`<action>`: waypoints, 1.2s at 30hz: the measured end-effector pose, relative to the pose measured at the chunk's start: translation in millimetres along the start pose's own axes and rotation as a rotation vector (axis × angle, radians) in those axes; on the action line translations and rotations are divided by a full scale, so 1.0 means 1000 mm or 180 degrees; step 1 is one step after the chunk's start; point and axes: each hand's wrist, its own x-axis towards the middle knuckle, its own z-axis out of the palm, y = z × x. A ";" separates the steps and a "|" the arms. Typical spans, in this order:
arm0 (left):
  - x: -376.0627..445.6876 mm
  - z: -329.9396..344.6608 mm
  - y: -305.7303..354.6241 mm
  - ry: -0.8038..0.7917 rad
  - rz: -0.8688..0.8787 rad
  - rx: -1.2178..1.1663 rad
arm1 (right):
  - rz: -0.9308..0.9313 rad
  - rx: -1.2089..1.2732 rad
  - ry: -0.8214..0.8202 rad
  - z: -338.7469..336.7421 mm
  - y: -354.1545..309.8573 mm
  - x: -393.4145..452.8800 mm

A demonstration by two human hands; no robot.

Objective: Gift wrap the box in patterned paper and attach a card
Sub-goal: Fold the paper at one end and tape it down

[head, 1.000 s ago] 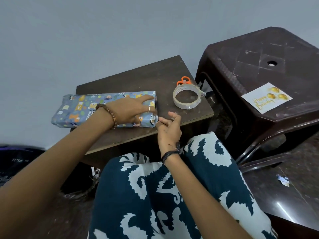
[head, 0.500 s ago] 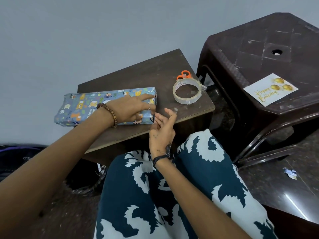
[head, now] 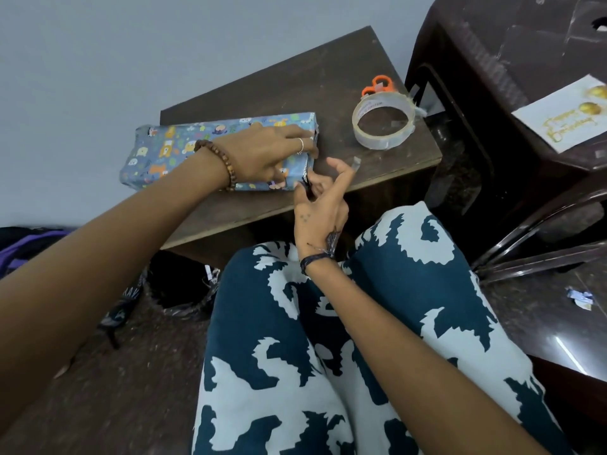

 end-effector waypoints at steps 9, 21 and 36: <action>0.004 -0.005 0.003 -0.0133 -0.0153 0.0161 | -0.0562 -0.0474 -0.0111 -0.010 -0.001 0.011; 0.013 -0.008 0.006 -0.0238 -0.0189 0.0553 | -0.1406 -0.2358 -0.0524 -0.085 -0.036 0.091; 0.014 -0.008 0.007 -0.0307 -0.0254 0.0628 | -0.1624 -0.3504 -0.0170 -0.074 -0.021 0.107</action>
